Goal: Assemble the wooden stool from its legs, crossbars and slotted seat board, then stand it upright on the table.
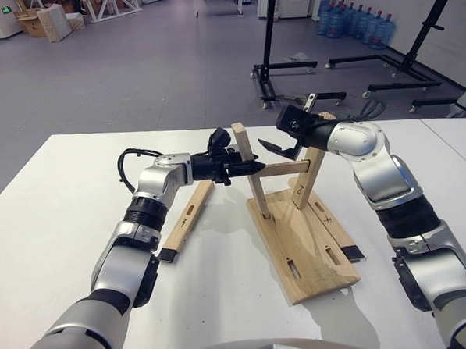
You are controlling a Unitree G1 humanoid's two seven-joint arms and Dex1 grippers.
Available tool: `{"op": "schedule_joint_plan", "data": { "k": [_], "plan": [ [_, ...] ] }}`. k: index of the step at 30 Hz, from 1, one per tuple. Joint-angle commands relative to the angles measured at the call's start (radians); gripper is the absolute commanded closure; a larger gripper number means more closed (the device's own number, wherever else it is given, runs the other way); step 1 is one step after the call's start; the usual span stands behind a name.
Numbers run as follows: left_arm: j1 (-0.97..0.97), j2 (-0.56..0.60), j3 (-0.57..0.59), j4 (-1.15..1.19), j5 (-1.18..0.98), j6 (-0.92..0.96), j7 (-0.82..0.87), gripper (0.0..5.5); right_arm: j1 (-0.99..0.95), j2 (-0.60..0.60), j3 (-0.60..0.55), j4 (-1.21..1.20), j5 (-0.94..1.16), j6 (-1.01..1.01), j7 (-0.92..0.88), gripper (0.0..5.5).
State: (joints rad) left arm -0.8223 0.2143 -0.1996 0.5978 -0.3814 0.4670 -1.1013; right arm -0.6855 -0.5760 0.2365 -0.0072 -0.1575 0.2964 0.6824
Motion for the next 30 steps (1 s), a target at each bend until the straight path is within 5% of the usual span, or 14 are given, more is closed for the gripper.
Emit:
{"op": "schedule_joint_plan", "data": {
  "k": [1, 30],
  "plan": [
    [0.094, -0.011, -0.072, 0.067, 0.079, 0.069, 0.011, 3.44, 0.005, -0.002, -0.01, 0.009, -0.007, -0.001, 0.0, 0.25],
    [0.085, -0.032, -0.07, -0.014, 0.056, 0.103, 0.028, 3.44, 0.114, -0.039, -0.013, -0.009, -0.021, -0.01, 0.011, 0.25]
  ]
}}
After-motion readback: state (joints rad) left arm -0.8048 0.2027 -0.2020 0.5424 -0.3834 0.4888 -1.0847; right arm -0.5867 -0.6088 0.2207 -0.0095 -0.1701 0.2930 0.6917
